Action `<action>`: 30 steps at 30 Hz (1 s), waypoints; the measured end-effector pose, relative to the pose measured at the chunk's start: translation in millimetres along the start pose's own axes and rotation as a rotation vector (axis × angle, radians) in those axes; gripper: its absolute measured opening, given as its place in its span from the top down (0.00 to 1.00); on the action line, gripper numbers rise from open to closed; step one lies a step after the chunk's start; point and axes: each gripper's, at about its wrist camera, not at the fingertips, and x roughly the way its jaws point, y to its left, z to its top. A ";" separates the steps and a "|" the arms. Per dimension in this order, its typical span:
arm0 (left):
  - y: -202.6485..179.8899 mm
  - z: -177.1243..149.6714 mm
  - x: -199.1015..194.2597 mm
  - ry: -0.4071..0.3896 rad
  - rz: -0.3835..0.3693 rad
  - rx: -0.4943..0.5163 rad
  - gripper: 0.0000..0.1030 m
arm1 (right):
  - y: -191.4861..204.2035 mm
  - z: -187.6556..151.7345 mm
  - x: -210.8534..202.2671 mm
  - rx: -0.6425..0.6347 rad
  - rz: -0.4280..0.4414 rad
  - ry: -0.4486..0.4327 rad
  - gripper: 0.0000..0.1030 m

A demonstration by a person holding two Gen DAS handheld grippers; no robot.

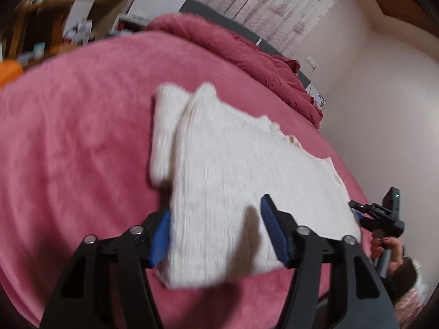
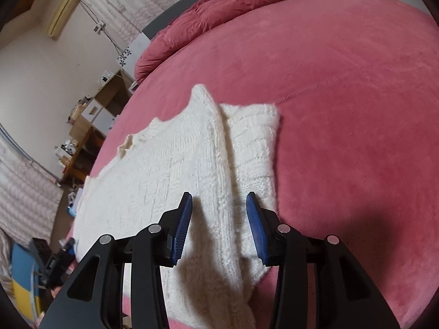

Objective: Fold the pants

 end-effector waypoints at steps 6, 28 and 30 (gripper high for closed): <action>-11.8 -6.7 -4.5 -0.004 0.022 0.067 0.51 | 9.2 -2.7 -4.2 -0.018 -0.003 -0.018 0.61; -11.8 -19.0 -16.0 0.083 0.108 0.113 0.69 | 13.5 -13.2 1.7 -0.080 -0.090 0.023 0.88; -16.8 -16.3 -23.5 0.052 0.109 0.115 0.43 | 14.3 -10.5 -3.9 -0.067 -0.085 -0.016 0.87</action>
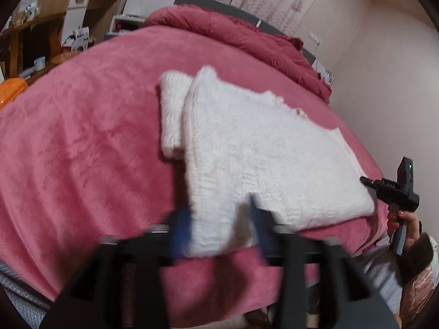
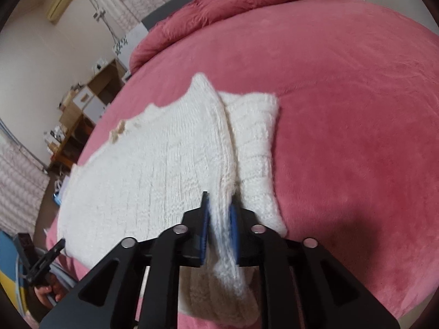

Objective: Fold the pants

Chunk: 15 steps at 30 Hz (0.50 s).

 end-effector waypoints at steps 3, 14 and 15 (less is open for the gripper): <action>-14.9 10.4 -13.1 -0.073 0.029 0.049 0.37 | 5.9 4.7 -13.2 -0.025 -0.056 -0.094 0.87; -98.2 59.1 31.2 -0.071 0.105 0.324 0.17 | 63.7 22.2 7.8 -0.265 -0.159 -0.161 0.87; -101.6 62.7 38.9 -0.058 0.128 0.330 0.17 | 66.5 23.2 11.6 -0.280 -0.173 -0.153 0.87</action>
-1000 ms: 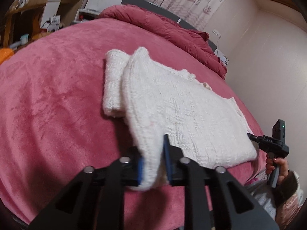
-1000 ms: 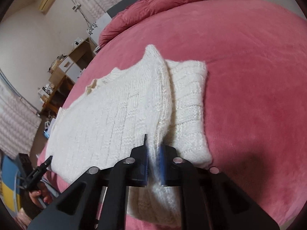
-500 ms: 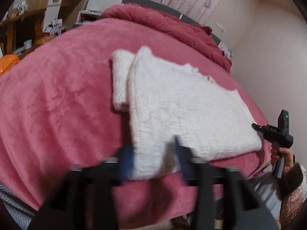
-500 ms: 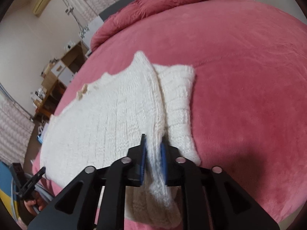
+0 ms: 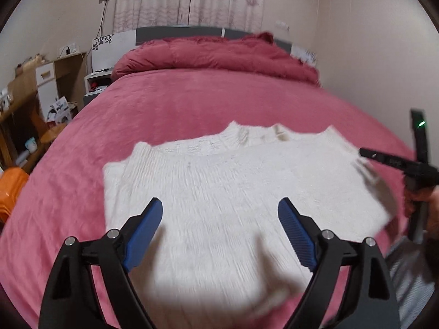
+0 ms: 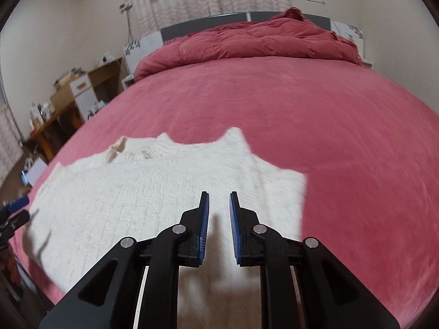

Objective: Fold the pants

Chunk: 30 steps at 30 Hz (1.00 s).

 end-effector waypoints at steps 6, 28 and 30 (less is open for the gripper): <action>8.7 23.5 37.2 0.060 0.099 -0.091 0.11 | 18.4 4.9 25.8 -0.077 -0.041 0.058 0.87; 36.4 15.1 82.4 0.094 0.226 -0.132 0.02 | 9.3 6.4 56.1 -0.078 -0.127 0.127 0.53; 36.6 14.0 78.3 0.090 0.217 -0.133 0.02 | 5.1 6.3 46.4 -0.057 -0.084 0.107 0.51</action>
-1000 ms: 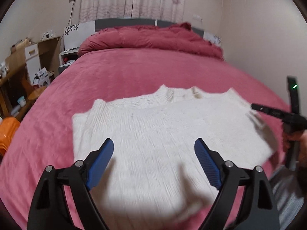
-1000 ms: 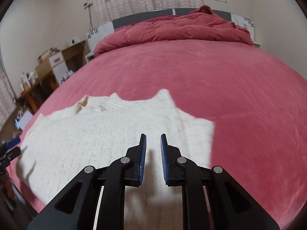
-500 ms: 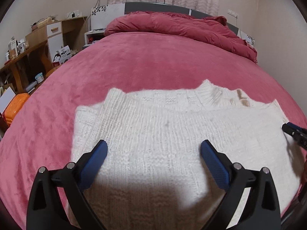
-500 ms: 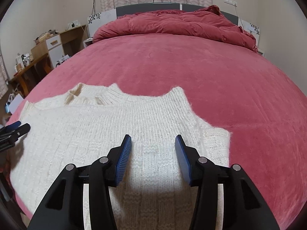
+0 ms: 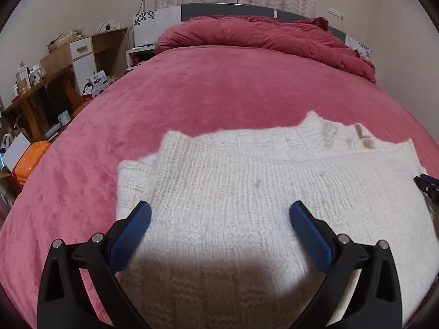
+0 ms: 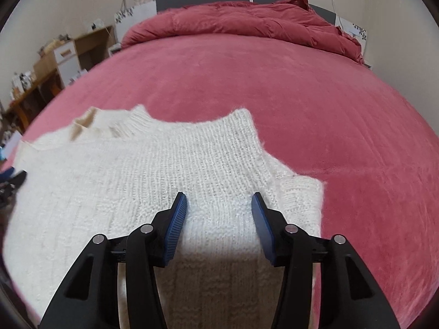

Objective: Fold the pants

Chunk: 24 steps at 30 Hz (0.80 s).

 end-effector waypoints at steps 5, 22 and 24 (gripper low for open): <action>1.7 -8.3 -14.3 -0.023 -0.017 -0.011 0.02 | -25.0 -8.7 -27.7 0.126 0.099 -0.051 0.30; 0.9 -37.8 -42.5 -0.053 -0.073 -0.024 0.02 | -72.8 -30.9 -33.1 0.273 0.050 0.023 0.11; 1.0 -38.0 -44.5 -0.054 -0.082 -0.032 0.02 | -78.3 -33.5 -30.1 0.305 0.077 0.043 0.11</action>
